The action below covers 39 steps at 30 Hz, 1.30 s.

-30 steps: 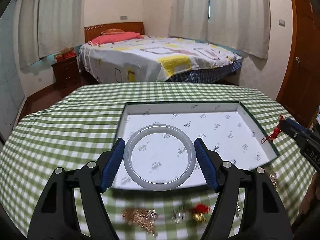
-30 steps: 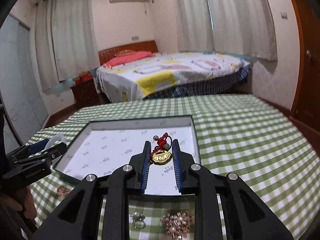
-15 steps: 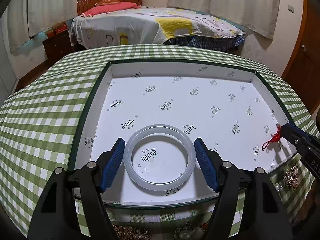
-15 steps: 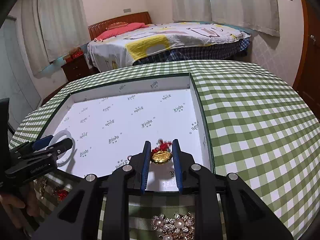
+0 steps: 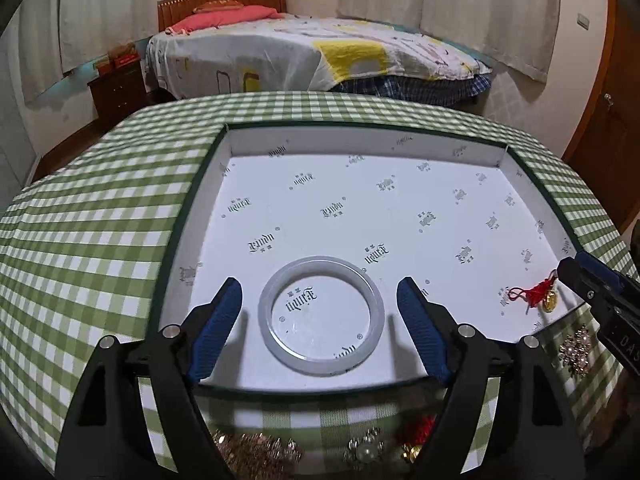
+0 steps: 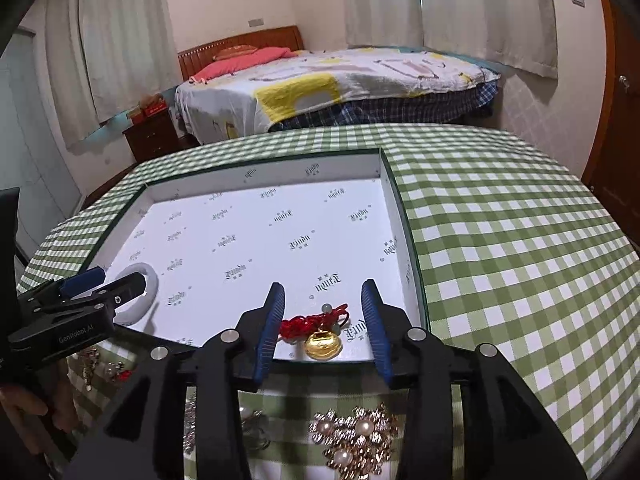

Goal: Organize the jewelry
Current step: 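Lift both open tools out of the box, then grasp the dark red bead strand with the right tool while the left tool approaches the black cord pendant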

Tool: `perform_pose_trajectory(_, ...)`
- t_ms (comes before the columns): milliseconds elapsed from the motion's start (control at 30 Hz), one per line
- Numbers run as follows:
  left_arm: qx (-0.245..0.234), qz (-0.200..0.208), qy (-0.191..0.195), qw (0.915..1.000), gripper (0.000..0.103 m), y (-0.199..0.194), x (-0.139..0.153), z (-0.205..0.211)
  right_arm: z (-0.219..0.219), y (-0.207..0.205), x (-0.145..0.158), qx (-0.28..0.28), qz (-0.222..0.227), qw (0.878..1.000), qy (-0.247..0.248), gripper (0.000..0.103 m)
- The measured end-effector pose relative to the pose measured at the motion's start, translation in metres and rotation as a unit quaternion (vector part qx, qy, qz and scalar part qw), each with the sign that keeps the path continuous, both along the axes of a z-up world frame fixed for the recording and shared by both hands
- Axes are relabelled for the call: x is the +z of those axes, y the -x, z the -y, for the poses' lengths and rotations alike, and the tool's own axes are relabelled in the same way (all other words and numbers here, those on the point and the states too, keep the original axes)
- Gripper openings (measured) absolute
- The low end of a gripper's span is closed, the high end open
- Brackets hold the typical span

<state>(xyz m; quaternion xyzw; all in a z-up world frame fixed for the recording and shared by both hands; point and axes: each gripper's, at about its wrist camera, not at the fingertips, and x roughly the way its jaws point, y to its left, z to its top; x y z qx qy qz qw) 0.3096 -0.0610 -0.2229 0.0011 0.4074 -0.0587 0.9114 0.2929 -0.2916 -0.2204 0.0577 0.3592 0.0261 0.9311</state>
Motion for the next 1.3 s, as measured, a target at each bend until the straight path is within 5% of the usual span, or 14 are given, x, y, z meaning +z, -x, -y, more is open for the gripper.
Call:
perform_pose_trajectory(467, 0.032, 0.058, 0.006, 0.9978, 0.078, 0.09, 0.043, -0.022, -0.019, 0.084, 0.025, 0.02, 0.047, 0.999, 0.01, 0.04)
perform_pose_trajectory(1300, 0.084, 0.07, 0.002, 0.994, 0.078, 0.213, 0.041, -0.066, -0.054, 0.18, 0.008, 0.055, 0.046, 0.997, 0.022, 0.041)
